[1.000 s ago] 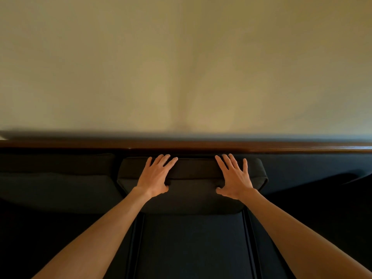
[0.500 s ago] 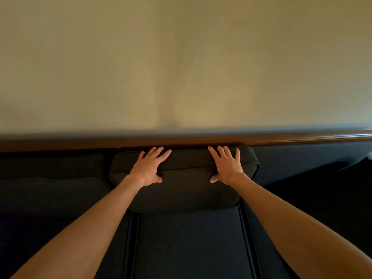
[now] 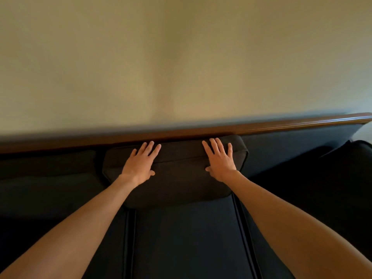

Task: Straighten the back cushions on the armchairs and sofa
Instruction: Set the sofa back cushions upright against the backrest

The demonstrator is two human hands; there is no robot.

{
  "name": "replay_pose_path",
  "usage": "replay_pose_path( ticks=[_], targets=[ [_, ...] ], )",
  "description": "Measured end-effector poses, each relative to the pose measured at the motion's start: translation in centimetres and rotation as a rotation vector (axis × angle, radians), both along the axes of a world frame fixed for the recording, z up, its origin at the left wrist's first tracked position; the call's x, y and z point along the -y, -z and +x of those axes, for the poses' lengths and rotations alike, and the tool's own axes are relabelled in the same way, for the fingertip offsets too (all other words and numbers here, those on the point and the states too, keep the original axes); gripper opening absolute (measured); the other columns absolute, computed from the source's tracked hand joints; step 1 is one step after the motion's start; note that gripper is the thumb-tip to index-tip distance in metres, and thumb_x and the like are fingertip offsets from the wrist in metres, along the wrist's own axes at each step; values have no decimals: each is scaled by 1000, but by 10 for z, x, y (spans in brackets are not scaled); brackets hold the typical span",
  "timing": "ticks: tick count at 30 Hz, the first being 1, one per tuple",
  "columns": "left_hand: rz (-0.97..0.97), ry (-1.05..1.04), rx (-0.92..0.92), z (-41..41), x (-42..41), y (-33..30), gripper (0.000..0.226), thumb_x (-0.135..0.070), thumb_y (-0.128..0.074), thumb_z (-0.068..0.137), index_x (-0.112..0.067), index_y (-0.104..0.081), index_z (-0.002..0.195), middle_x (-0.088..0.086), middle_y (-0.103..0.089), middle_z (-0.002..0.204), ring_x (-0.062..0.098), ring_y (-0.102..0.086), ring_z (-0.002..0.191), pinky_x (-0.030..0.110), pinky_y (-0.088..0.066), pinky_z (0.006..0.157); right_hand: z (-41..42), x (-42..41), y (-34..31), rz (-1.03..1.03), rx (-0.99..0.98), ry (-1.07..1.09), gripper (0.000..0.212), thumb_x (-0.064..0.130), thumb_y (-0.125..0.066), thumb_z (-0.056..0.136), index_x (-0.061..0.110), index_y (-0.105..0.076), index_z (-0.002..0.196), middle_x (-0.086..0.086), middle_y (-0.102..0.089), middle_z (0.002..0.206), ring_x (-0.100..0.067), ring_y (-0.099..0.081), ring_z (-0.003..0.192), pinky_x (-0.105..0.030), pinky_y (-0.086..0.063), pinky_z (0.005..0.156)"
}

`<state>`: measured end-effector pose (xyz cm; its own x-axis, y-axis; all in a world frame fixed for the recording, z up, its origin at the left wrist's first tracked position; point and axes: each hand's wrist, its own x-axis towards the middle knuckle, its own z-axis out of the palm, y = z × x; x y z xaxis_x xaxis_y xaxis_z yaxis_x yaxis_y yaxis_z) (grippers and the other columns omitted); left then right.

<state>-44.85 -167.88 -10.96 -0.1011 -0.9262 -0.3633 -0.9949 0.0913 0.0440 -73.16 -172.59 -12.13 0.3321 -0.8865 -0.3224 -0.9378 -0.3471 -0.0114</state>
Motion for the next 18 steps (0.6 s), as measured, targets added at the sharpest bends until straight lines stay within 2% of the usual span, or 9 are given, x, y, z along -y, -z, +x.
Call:
replay_pose_path(
  ticks=[3,6,9,12,14,18],
  targets=[
    [-36,-31,16,-15,-15,-15,93,-1,-66,87,-21,-7,156,3,-5,164,27,-11,150,43,-34,114,-5,-1,-17,125,-9,-35,103,25,-68,90,20,10,157,-8,12,165,-29,16,151,-61,0,118],
    [4,-96,-28,-35,-20,-41,79,7,-59,88,-16,-22,154,5,-20,161,26,-24,146,43,-41,107,-17,-6,-40,181,73,-40,89,19,-63,93,18,-3,158,-8,4,166,-28,9,152,-61,-4,118],
    [5,-136,-131,-69,-19,-64,61,-6,-63,90,-17,-41,146,5,-43,150,24,-44,135,41,-45,104,-47,-18,-62,156,218,19,68,15,-56,95,18,-24,155,-7,-8,165,-28,-3,152,-57,-13,119],
    [-1,-80,-245,-128,-12,-87,46,-21,-65,91,-19,-54,136,2,-61,133,20,-59,119,40,-50,97,-93,-31,-88,77,353,97,53,16,-55,94,18,-44,146,-5,-21,161,-26,-21,148,-49,-35,111],
    [-33,-29,-316,-179,-4,-102,39,-25,-66,91,-21,-60,129,-1,-67,123,18,-63,111,39,-52,93,-133,-39,-104,40,421,155,45,15,-54,94,17,-53,139,-3,-32,155,-24,-31,142,-47,-44,103],
    [-85,81,-411,-301,12,-124,24,-30,-68,88,-24,-67,111,-6,-71,104,15,-66,96,38,-55,83,-237,-51,-125,-27,507,262,35,17,-56,92,20,-63,127,2,-55,137,-21,-55,123,-43,-50,96]
  ],
)
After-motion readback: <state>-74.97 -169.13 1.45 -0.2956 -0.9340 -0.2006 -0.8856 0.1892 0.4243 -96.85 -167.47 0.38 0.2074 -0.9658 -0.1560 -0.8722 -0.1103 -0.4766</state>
